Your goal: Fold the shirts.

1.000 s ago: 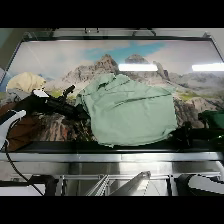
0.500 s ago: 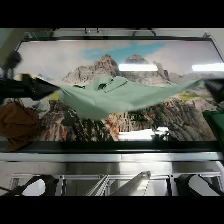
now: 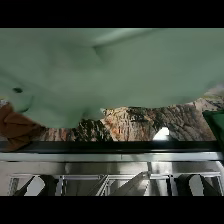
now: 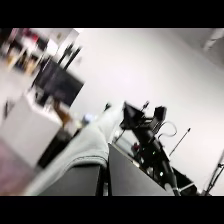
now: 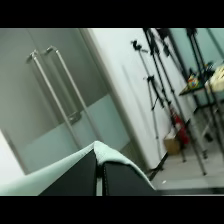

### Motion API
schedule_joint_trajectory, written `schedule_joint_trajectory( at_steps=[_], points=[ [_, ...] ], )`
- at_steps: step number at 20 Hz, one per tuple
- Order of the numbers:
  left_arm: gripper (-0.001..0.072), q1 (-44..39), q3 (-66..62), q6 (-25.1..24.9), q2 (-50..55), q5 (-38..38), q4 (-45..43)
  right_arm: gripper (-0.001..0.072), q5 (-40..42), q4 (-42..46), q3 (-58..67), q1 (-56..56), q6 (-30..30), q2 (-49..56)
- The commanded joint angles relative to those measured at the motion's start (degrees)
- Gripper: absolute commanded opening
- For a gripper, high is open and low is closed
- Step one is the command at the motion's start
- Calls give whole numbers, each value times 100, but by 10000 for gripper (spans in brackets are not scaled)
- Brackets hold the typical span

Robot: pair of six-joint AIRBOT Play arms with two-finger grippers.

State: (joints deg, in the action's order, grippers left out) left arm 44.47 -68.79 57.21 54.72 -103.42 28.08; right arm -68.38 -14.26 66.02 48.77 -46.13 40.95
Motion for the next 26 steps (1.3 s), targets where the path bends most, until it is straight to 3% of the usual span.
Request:
schedule_joint_trajectory(
  at_steps=[1,3,5,10,13,15,20,23,26],
  points=[
    [17,623,-372,-168,39,-284,828,16,415,356,203,144,219,-232],
    [16,638,-850,-92,330,-273,-452,16,409,1335,199,61,-116,-197],
    [17,98,-1174,0,697,-83,-1631,16,461,2511,85,-463,-343,-48],
    [17,-1727,-1578,-181,2253,1034,-3731,15,1816,3971,-654,-2594,-341,1274],
    [17,-2524,-2133,-190,3641,1388,-4623,15,2524,4135,-688,-3274,-341,2726],
    [15,-2839,-2739,-129,4636,1394,-4885,15,2695,3915,-688,-3401,-334,3598],
    [15,-2981,-4330,595,6478,1657,-4957,15,2669,3707,-560,-3270,-317,4996],
    [14,-2992,-4972,833,7064,1574,-4959,15,2400,3696,-179,-3217,-313,5475],
    [14,-2911,-4706,870,7134,1600,-5010,15,1980,3722,-35,-3143,-208,5626]
  ],
)
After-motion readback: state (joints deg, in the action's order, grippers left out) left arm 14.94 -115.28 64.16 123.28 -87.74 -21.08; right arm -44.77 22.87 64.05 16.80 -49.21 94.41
